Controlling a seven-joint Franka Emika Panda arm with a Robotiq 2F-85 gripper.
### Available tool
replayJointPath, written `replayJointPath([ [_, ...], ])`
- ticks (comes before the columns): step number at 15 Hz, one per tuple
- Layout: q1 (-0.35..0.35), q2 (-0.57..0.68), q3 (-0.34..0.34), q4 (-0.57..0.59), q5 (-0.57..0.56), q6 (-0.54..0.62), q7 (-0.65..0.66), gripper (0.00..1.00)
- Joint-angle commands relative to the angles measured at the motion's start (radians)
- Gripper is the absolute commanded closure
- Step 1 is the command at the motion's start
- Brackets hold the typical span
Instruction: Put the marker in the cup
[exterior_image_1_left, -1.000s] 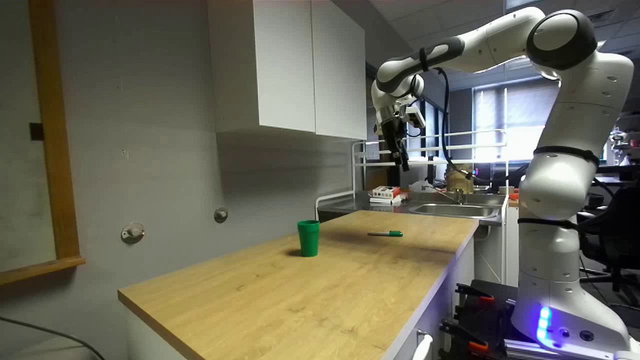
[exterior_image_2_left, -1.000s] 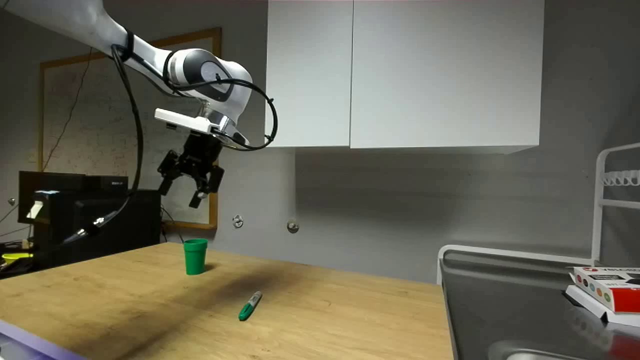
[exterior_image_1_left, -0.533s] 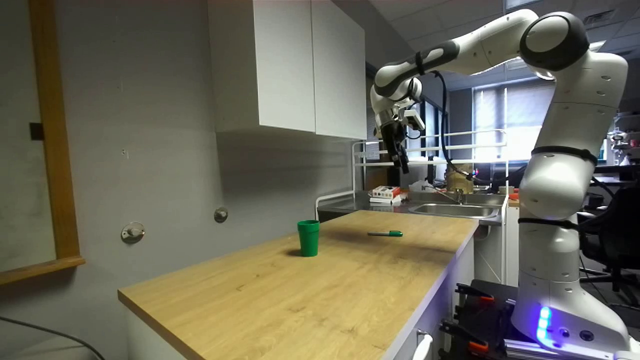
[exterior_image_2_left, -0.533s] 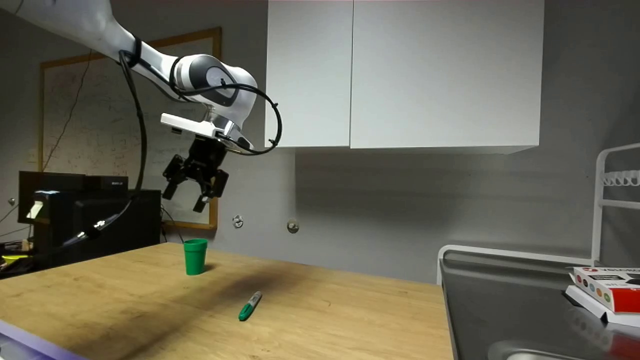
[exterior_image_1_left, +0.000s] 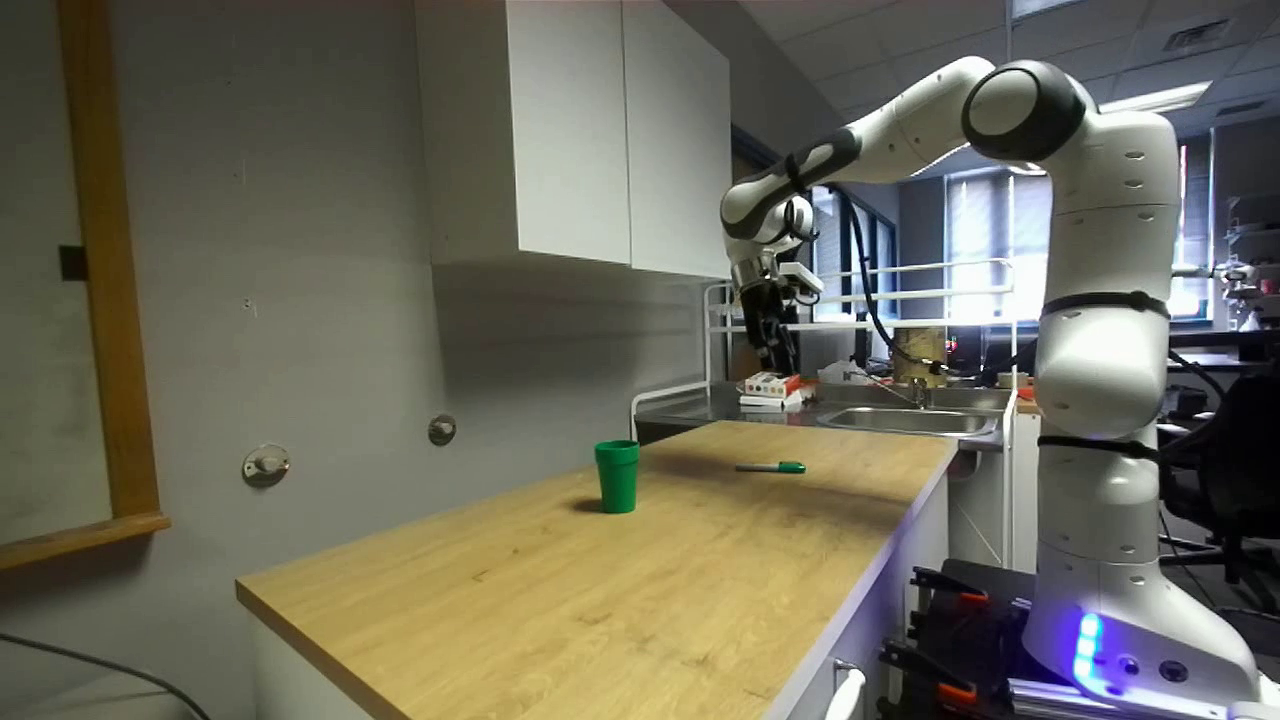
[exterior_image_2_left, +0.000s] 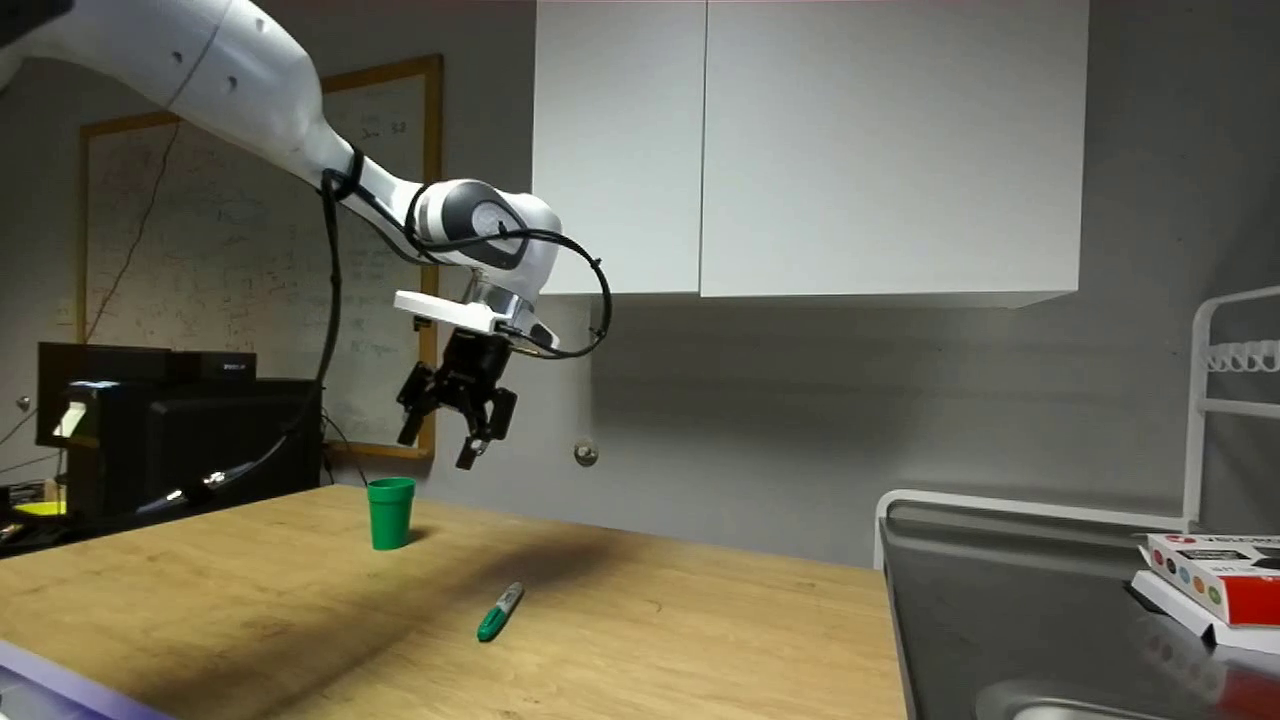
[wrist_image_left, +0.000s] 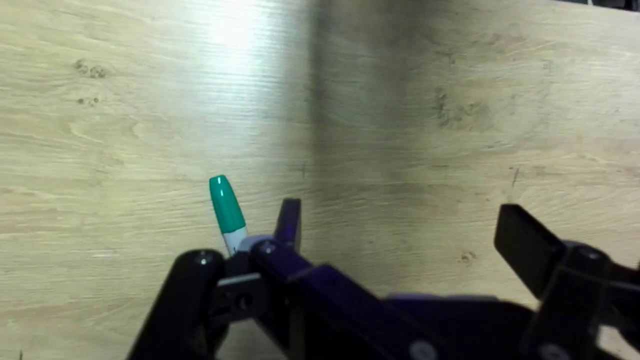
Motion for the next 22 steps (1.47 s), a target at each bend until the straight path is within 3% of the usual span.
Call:
replayJointPath([
  [1, -0.033, 0.112, 0.015, 0.064, -0.010, 0.065, -0.047, 0.00],
  [13, -0.069, 0.217, 0.039, -0.034, -0.041, 0.402, 0.013, 0.00],
  [22, -0.105, 0.246, 0.032, -0.091, -0.056, 0.420, -0.033, 0.00],
])
